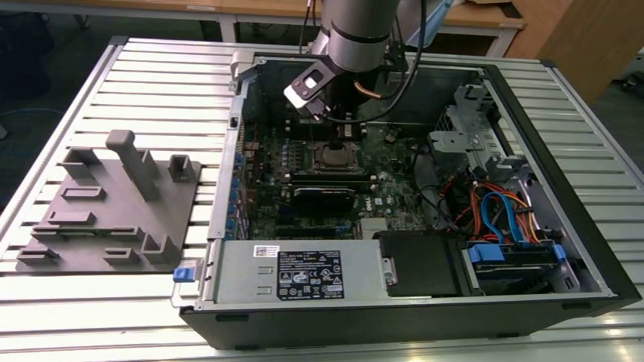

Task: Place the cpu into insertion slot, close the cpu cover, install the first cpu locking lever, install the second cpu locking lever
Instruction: 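Install the first cpu locking lever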

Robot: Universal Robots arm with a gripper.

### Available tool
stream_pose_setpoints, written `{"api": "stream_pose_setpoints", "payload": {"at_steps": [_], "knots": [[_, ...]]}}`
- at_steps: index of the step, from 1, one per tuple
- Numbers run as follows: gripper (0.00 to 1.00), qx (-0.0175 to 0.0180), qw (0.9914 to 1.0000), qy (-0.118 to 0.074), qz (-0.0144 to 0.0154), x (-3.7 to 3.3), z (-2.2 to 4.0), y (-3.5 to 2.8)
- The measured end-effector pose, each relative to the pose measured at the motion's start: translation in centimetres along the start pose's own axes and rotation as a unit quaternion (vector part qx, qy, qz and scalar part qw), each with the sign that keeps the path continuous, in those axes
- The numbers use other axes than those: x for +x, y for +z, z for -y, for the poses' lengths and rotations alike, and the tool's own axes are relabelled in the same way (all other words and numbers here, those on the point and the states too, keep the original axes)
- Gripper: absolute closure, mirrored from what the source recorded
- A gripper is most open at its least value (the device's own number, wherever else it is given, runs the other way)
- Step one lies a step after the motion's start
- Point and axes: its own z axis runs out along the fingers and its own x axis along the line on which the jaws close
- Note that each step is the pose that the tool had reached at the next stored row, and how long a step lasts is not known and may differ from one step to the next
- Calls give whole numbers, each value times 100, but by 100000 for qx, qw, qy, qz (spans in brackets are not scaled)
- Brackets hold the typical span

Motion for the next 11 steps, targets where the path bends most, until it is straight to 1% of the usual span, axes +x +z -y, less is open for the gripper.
{"api": "stream_pose_setpoints", "payload": {"at_steps": [9, 11], "knots": [[89, -2, 100000, 1, 9, 4, 17, -216], [89, -5, 100000, -2, 13, 5, 19, -244]]}}
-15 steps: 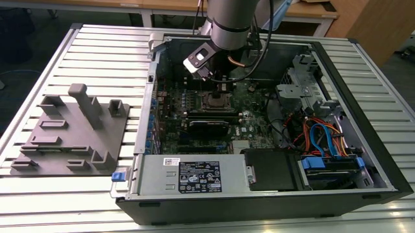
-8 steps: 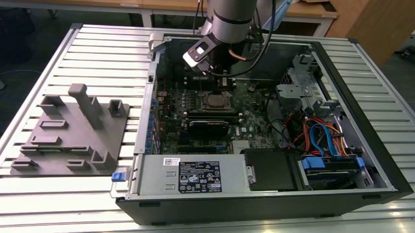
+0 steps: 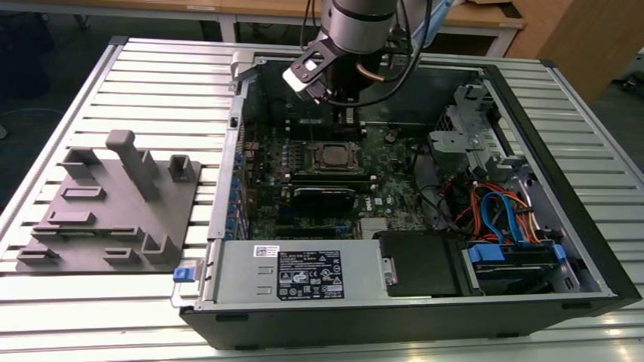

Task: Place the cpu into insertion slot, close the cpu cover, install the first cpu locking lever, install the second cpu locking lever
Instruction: 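Install the first cpu locking lever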

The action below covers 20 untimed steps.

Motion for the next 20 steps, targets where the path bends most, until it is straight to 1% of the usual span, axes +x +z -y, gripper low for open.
{"api": "stream_pose_setpoints", "payload": {"at_steps": [11, 16, 20], "knots": [[89, 0, 100000, -163, 0, 0, 0, -4], [89, 24, 99989, -1466, 40, 0, 1, -4], [89, 53, 99955, -2984, 84, 0, 0, -4]]}}
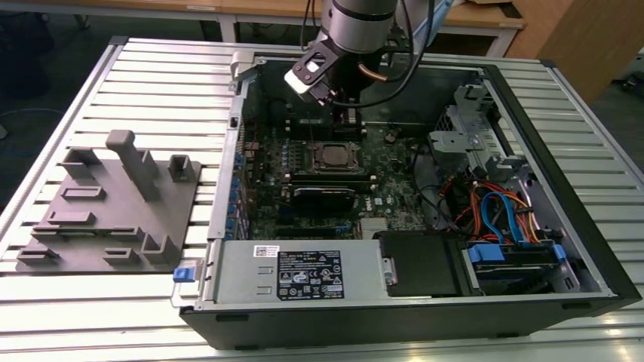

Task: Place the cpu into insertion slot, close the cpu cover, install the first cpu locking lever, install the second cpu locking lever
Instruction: 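Install the first cpu locking lever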

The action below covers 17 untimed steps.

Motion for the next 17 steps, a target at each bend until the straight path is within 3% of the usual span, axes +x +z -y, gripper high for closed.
{"api": "stream_pose_setpoints", "payload": {"at_steps": [5, 17], "knots": [[89, 23, 99992, -1273, 33, 0, 0, 0], [89, 27, 99989, -1477, 41, 0, 0, 0]]}}
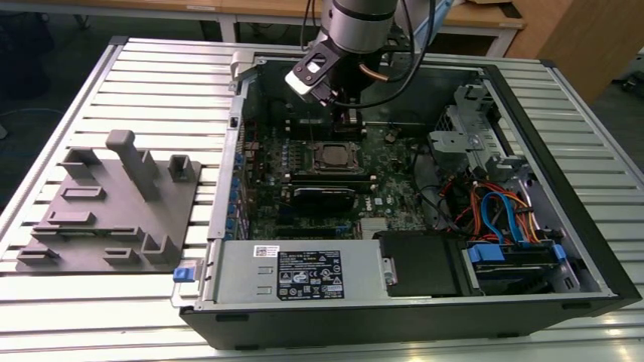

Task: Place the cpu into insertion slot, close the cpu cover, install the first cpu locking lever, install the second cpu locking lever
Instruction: 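Install the first cpu locking lever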

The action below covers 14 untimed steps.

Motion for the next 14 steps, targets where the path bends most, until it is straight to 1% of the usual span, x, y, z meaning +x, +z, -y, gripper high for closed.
{"api": "stream_pose_setpoints", "payload": {"at_steps": [14], "knots": [[89, 50, 99962, -2752, 75, 0, 0, 0]]}}
